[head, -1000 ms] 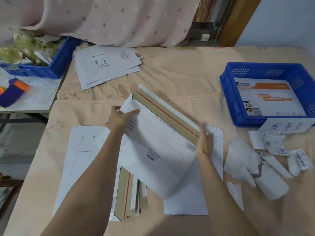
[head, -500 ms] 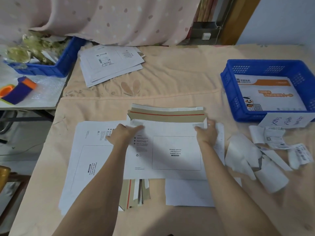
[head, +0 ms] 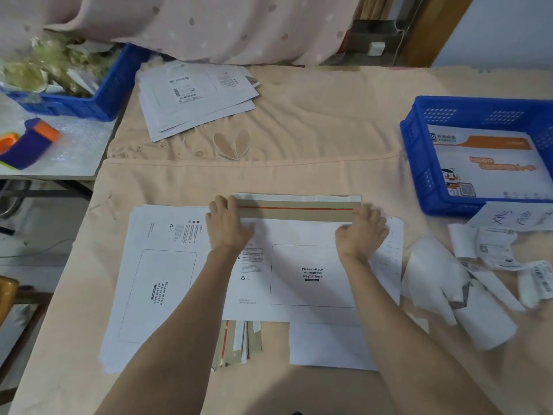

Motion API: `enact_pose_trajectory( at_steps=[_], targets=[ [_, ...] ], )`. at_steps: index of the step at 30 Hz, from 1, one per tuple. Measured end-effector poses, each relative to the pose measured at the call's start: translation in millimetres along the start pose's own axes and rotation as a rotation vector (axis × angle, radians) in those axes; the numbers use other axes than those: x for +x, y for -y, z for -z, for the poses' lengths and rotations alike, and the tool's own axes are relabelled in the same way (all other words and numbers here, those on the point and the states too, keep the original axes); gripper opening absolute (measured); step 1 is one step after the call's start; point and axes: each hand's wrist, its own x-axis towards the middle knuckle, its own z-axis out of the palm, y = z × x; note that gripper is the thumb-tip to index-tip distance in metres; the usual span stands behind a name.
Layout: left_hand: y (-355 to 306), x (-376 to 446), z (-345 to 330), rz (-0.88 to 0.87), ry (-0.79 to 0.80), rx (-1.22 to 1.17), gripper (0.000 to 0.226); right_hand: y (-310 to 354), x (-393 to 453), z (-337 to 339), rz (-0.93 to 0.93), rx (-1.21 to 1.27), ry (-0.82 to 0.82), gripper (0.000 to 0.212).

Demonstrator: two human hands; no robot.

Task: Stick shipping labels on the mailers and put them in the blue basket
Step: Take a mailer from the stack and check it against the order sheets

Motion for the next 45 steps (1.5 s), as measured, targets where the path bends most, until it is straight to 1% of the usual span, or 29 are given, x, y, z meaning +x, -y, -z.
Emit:
enact_pose_trajectory(
  at_steps=[2, 4, 5, 6, 8, 9, 10, 12, 14, 17, 20, 22, 24, 26, 28, 29, 31, 33, 37, 40, 43, 45],
  targets=[
    [-6, 1, -6, -0.108, 0.107, -0.054, 0.062, 14, -4, 1, 0.071, 0.086, -0.027, 0.031],
    [-10, 0, -13, -0.114, 0.198, -0.031, 0.072, 29, -7, 2, 0.121, 0.131, -0.038, 0.028],
    [-9, 0, -17, -0.098, 0.22, -0.015, 0.073, 35, -7, 1, 0.144, 0.153, -0.009, 0.028],
    [-9, -1, -20, -0.088, 0.229, -0.009, 0.071, 40, -7, -1, 0.179, 0.188, 0.06, 0.029],
    [-7, -1, -23, -0.083, 0.223, -0.021, 0.068, 49, -8, -8, 0.276, 0.269, 0.295, 0.029],
    [-6, 0, -23, -0.086, 0.224, -0.022, 0.068, 52, -10, -10, 0.314, 0.265, 0.408, 0.03],
    [-5, 1, -23, -0.092, 0.229, -0.018, 0.068, 54, -11, -12, 0.342, 0.212, 0.484, 0.031],
    [-6, 2, -24, -0.103, 0.242, 0.0, 0.069, 58, -14, -15, 0.385, 0.045, 0.531, 0.033],
    [-7, 2, -23, -0.117, 0.25, 0.028, 0.07, 59, -17, -14, 0.39, -0.027, 0.528, 0.032],
    [-8, 1, -21, -0.149, 0.257, 0.041, 0.075, 60, -17, -13, 0.38, -0.035, 0.531, 0.025],
    [-7, 3, -16, -0.182, 0.268, -0.012, 0.073, 59, -16, -13, 0.345, 0.071, 0.564, 0.012],
    [-6, 7, -12, -0.189, 0.333, -0.056, 0.074, 58, -14, -11, 0.303, 0.149, 0.628, 0.008],
    [-6, 10, -8, -0.172, 0.396, -0.101, 0.069, 57, -13, -9, 0.282, 0.154, 0.675, 0.005],
    [-9, 12, -3, -0.147, 0.423, -0.155, 0.051, 56, -13, -8, 0.258, 0.151, 0.679, 0.005],
    [-10, 13, -2, -0.127, 0.449, -0.197, 0.023, 55, -12, -8, 0.242, 0.137, 0.653, 0.005],
    [-10, 13, -2, -0.11, 0.473, -0.217, 0.014, 54, -11, -8, 0.248, 0.115, 0.632, 0.008],
    [-8, 14, -3, -0.068, 0.51, -0.256, 0.006, 52, -9, -7, 0.264, 0.06, 0.617, 0.012],
    [-7, 15, -4, -0.044, 0.516, -0.283, 0.007, 51, -7, -6, 0.271, 0.041, 0.623, 0.011],
    [-5, 16, -4, -0.037, 0.532, -0.31, 0.025, 48, -9, -9, 0.282, 0.086, 0.566, 0.013],
    [-3, 17, -3, -0.025, 0.526, -0.3, 0.023, 46, -11, -13, 0.296, 0.071, 0.539, 0.015],
    [-4, 19, -2, -0.063, 0.548, -0.274, 0.035, 44, -11, -17, 0.314, 0.063, 0.532, 0.019],
    [-3, 19, -1, -0.067, 0.561, -0.29, 0.033, 43, -11, -18, 0.314, 0.059, 0.515, 0.025]
  ],
)
